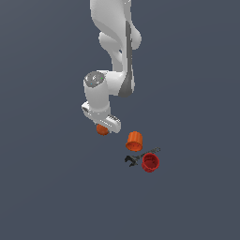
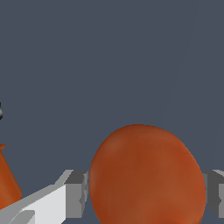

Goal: Pick up a designated object from a clutter of objects.

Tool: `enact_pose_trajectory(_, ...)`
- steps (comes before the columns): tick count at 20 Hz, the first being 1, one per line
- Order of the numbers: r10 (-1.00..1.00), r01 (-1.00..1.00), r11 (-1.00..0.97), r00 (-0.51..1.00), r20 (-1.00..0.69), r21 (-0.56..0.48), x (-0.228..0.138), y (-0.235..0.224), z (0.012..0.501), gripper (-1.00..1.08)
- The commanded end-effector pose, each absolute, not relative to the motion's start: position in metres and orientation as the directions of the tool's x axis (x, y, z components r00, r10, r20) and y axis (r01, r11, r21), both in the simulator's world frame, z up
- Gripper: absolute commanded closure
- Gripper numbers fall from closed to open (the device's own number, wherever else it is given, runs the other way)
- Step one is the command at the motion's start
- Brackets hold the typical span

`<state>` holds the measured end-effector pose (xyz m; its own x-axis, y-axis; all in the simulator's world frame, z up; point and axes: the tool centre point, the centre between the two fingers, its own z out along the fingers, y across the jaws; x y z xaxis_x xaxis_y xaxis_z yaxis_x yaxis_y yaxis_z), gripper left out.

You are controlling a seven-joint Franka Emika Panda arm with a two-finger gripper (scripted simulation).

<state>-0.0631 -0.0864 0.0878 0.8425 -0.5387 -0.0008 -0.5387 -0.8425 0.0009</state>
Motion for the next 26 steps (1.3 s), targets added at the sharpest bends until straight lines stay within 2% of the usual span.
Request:
enact_pose_trajectory(1, -0.539, -0.539, -0.842, 0.842, 0.001, 0.001, -0.055, -0.081, 0.105, 1.08)
enact_pose_trajectory(26, -0.539, -0.539, -0.842, 0.842, 0.001, 0.002, 0.047, -0.012, 0.317, 1.08)
